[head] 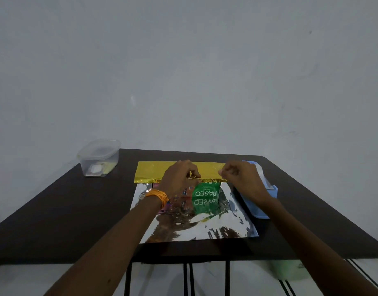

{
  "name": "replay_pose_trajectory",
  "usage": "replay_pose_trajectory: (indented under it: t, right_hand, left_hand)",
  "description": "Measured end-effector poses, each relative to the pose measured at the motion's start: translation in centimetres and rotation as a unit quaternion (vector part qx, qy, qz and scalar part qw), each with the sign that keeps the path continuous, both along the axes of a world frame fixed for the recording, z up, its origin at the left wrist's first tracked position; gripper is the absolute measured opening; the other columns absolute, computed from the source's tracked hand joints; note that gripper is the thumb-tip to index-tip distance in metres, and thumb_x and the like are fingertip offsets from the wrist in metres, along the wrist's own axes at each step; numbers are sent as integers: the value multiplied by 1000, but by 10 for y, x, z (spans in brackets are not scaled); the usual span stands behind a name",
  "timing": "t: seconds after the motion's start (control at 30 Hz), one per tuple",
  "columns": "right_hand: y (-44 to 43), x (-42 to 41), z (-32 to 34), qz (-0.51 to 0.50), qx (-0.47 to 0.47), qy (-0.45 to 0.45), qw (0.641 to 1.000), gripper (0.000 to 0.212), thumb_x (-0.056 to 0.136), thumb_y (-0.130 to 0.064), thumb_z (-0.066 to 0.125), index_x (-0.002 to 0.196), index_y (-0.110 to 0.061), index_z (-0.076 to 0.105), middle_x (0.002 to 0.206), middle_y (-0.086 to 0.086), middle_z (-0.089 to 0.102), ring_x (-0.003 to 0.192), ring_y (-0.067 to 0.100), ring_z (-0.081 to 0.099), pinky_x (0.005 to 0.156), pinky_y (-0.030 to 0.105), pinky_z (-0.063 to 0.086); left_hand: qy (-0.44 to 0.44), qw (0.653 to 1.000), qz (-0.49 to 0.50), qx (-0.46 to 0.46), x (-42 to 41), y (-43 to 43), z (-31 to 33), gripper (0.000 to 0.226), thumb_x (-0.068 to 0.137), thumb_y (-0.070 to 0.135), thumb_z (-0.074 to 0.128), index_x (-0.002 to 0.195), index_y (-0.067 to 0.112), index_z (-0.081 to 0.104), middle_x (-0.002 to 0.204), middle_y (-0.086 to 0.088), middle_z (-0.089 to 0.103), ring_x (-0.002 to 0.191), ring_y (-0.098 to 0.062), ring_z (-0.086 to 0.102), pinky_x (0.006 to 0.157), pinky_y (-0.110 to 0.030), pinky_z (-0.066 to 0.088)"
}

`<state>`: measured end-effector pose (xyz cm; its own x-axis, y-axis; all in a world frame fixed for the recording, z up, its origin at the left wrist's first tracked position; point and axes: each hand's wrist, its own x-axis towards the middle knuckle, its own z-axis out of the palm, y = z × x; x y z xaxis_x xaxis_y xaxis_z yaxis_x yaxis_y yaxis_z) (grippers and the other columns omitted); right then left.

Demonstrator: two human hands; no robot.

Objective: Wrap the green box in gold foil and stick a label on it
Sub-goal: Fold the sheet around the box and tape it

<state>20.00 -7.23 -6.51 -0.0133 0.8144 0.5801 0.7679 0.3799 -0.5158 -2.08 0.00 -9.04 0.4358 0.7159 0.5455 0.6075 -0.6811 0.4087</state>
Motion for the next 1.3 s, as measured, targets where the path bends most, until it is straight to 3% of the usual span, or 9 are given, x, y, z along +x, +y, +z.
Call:
replay_pose_trajectory:
  t: [0.1,0.17,0.33,0.57,0.77,0.9,1.07,1.2,1.3]
  right_hand:
    - [6,-3,-2,59,-81,-108,989,15,90,-15,71,77,-9,73,72,-2,72,66,4,64,65,25,51]
    - [11,-6,-4,82,-96,-153,980,15,89,-11,71,74,-12,72,69,-5,70,63,-1,63,63,20,47]
    - [10,-11,-2,112,-95,-167,975,10,89,-10,70,81,-7,74,74,0,72,68,6,65,62,15,48]
    - [15,-13,-2,151,-137,-210,956,8,89,-6,68,86,-8,74,75,-8,70,65,-5,62,64,10,45]
    - [33,-13,-17,71,-94,-213,970,17,88,-11,69,72,-8,68,62,-1,61,55,4,50,57,24,38]
    - [36,-14,-22,19,-82,-202,976,39,89,-17,70,56,-18,49,52,-6,42,50,12,36,54,30,27]
    - [35,-17,-28,-40,-75,-196,977,34,92,-31,68,65,-15,56,59,6,57,56,21,49,57,38,43]
    - [32,-18,-30,-66,-85,-191,976,38,93,-36,66,65,-12,58,59,5,56,57,21,48,56,37,41]
    - [30,-21,-30,-93,-91,-164,978,51,91,-39,68,56,-14,42,55,7,43,52,20,37,52,33,27]
  left_hand:
    - [10,1000,4,18,1,0,-1,12,81,32,79,86,25,71,90,11,58,85,-14,53,65,-27,41]
    - [7,1000,3,18,1,0,-1,13,81,32,80,86,25,71,90,10,59,85,-15,53,66,-28,43]
    - [5,1000,4,21,1,0,-3,14,80,35,80,85,29,69,89,12,56,85,-13,52,66,-29,44]
    - [4,1000,3,21,1,0,-4,14,80,34,80,87,26,70,92,8,61,85,-15,53,67,-33,47]
    - [3,1000,0,26,-1,-1,-3,14,81,33,79,89,26,70,94,8,61,85,-14,52,66,-27,40]
    - [2,1000,1,26,-1,-2,-3,14,81,32,79,89,26,70,95,6,62,86,-15,53,67,-27,42]
    - [1,1000,2,23,-1,-1,-4,14,82,33,79,90,25,70,96,7,62,87,-14,52,68,-28,41]
    - [4,1000,2,21,0,-1,-5,14,83,33,78,91,25,70,98,7,62,89,-14,51,68,-26,38]
    - [0,1000,-2,20,-1,0,-5,14,82,34,78,89,27,68,97,7,61,88,-15,52,69,-29,42]
